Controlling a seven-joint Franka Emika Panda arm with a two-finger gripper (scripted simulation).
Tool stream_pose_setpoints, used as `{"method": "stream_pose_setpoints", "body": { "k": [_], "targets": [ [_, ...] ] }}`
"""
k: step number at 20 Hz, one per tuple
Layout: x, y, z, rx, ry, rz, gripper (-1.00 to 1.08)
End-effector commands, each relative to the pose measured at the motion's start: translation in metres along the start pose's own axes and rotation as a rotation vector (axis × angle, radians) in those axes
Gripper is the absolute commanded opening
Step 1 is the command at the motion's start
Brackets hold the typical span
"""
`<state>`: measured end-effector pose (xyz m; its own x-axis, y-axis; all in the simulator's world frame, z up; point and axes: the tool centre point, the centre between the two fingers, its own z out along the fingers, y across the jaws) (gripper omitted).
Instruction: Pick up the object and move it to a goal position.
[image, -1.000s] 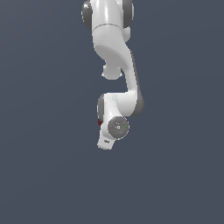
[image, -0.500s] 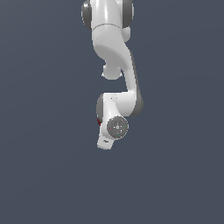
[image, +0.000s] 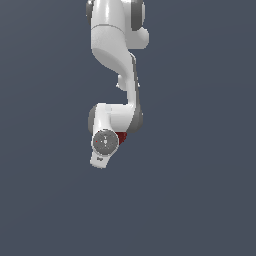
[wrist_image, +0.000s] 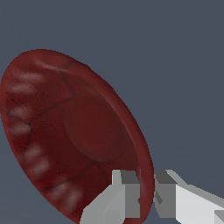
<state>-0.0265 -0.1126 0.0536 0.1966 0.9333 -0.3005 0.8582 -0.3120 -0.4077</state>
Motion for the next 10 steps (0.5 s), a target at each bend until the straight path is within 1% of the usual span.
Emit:
{"method": "stream_pose_setpoints", "body": {
  "k": [1,5,7,10],
  "targets": [
    [-0.028,0.006,0.004,-0.001,-0.001,0.002,-1.00],
    [-0.055,0.013,0.009,-0.001,-0.001,0.002,-1.00],
    [-0.063,0.015,0.010,-0.001,-0.001,0.002,-1.00],
    [-0.067,0.017,0.011,-0.001,-0.001,0.002,-1.00]
  ]
}}
